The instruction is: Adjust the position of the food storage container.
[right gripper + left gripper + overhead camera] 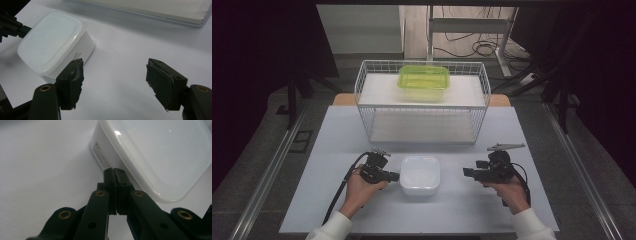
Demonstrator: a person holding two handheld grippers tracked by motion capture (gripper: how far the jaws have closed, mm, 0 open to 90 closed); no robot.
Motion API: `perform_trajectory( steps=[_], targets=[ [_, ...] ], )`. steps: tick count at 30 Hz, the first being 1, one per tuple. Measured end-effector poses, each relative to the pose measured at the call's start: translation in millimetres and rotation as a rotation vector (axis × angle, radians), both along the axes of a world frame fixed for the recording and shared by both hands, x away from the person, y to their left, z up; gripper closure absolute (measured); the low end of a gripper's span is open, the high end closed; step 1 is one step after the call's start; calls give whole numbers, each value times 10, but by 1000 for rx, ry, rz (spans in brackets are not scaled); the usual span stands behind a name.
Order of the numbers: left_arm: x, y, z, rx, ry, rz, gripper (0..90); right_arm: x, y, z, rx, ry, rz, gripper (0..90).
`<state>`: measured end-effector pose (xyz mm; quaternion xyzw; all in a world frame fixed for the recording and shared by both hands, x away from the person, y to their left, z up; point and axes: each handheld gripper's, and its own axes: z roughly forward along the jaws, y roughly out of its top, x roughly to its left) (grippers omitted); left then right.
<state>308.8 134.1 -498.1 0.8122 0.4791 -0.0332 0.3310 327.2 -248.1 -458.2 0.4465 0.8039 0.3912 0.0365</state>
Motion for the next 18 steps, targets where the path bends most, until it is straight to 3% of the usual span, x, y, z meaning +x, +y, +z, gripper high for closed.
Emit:
perform_trajectory(
  steps=[6,10,13,18],
  targets=[
    [-47,182,129,-47,-62,79,832,-13,-13,24,22,-15,-10,290],
    [-84,280,220,-109,-105,111,649,-15,-17,39,46,-19,-12,274],
    [-89,317,247,-129,-108,115,504,-15,-8,53,78,-10,-8,267],
    [-85,335,268,-165,-103,132,350,-29,14,71,135,10,4,240]
  ],
)
